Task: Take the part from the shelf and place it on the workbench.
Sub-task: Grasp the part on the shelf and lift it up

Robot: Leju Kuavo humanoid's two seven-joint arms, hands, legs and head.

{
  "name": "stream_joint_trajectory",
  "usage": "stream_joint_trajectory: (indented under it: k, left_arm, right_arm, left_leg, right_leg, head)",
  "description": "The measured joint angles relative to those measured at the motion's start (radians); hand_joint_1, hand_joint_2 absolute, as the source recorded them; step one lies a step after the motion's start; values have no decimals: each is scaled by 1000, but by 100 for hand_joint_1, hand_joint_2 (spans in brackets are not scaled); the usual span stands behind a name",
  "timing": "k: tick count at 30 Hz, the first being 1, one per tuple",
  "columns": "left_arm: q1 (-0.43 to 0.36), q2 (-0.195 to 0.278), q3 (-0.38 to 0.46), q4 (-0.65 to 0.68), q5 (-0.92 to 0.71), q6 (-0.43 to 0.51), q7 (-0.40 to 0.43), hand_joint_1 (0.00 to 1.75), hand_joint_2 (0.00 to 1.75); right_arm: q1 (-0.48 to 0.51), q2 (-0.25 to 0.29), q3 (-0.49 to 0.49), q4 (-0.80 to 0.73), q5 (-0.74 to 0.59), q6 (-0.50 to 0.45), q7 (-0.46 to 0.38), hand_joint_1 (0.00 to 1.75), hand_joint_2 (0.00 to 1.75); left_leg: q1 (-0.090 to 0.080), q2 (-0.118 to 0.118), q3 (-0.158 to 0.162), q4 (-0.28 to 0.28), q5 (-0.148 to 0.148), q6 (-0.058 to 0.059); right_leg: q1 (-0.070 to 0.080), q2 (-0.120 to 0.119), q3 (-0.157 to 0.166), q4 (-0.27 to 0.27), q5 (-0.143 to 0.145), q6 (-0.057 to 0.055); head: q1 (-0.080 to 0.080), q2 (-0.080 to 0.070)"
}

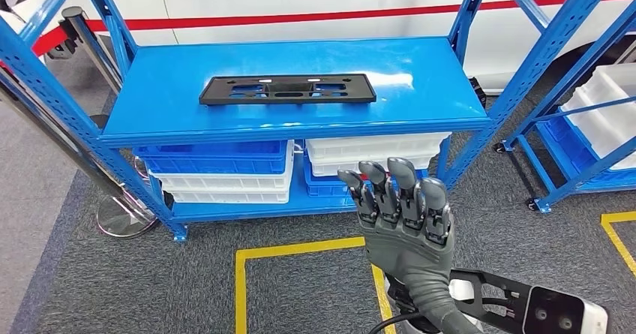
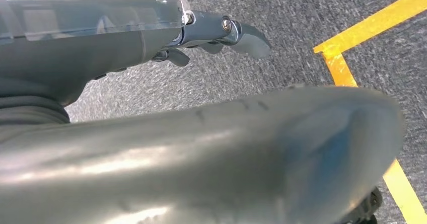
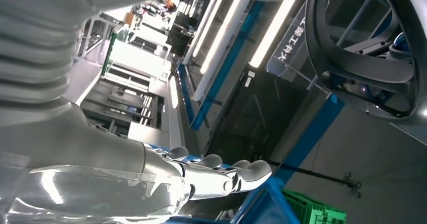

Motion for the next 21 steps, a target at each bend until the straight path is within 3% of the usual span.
stream_joint_trajectory:
  k: [1,2,4,5,7,9,11,12,14,15,16,17,19,20,21]
  left_arm:
    - [1,-1,3,0,1,1,0,0,0]
    - [2,-1,6,0,3,2,-1,0,0]
    - [3,-4,9,1,6,2,-2,0,0]
    - [3,-5,10,1,6,2,-3,0,0]
    - [3,-7,11,3,7,2,-3,0,0]
    - [1,-7,12,3,7,2,-3,0,0]
    - [-1,-7,13,3,7,4,-3,0,0]
    - [-1,-7,13,3,7,4,-3,0,0]
    - [2,-7,16,3,6,6,-2,0,0]
    - [6,-7,17,4,6,6,-1,0,0]
    - [9,-6,17,4,6,7,0,0,0]
    - [12,-6,18,4,6,8,0,0,0]
    - [15,-7,19,6,5,8,0,0,0]
    - [15,-8,19,9,3,8,0,0,0]
    - [14,-9,19,11,2,8,0,0,0]
  right_arm:
    - [0,0,2,2,-1,2,0,0,0]
    - [0,0,3,3,-1,4,0,0,0]
    - [-2,0,6,6,-1,5,0,0,0]
    - [-3,0,6,6,-1,6,0,0,0]
    - [-5,0,7,8,-2,7,0,0,0]
    - [-6,0,9,9,-2,8,0,0,0]
    - [-8,1,12,9,-3,9,0,0,0]
    - [-9,1,14,10,-3,9,0,0,0]
    - [-10,1,15,14,-4,10,0,0,0]
    - [-10,1,16,16,-4,10,0,0,0]
    - [-10,1,16,19,-4,12,1,0,0]
    - [-9,1,16,21,-3,14,1,0,0]
    - [-9,3,16,23,-3,22,1,0,0]
    - [-10,4,16,24,-3,25,0,0,0]
    - [-10,6,16,24,-2,29,0,0,0]
  left_leg:
    - [-2,-1,2,1,-3,0]
    - [-3,-2,5,1,-7,0]
    - [-5,-5,14,2,-18,-5]
    - [-6,-6,16,3,-23,-10]
    - [-6,-6,15,2,-30,-21]
    - [-5,-4,25,-1,-38,-33]
    - [-3,-2,17,36,-52,-43]
    - [0,0,-9,85,-64,-47]
    - [7,0,-102,219,-88,-56]
    - [12,1,-147,266,-82,-62]
    - [17,1,-178,280,-57,-67]
    - [23,1,-189,254,-13,-71]
    - [33,3,-175,151,82,-79]
    - [33,4,-160,109,102,-80]
    - [29,5,-145,82,96,-74]
  right_leg:
    - [2,0,-9,4,18,-4]
    - [4,0,2,-31,53,-9]
    - [12,0,55,-157,126,-22]
    - [16,0,79,-209,140,-27]
    - [24,0,98,-251,132,-36]
    - [21,1,109,-264,126,-45]
    - [17,0,135,-280,117,-55]
    - [16,-2,149,-286,111,-59]
    - [17,-6,172,-288,93,-64]
    - [17,-6,184,-288,82,-64]
    - [17,-6,199,-288,69,-62]
    - [16,-5,216,-288,55,-59]
    - [14,-3,252,-291,25,-50]
    - [13,-3,265,-292,10,-43]
    - [11,-2,274,-295,-1,-35]
  head:
    - [0,0]
    - [0,0]
    - [0,0]
    - [0,0]
    - [0,0]
    - [-1,0]
    - [-4,0]
    - [-5,0]
    - [-7,0]
    - [-7,0]
    - [-7,0]
    - [-8,0]
    - [-7,0]
    - [-7,0]
    - [-7,0]
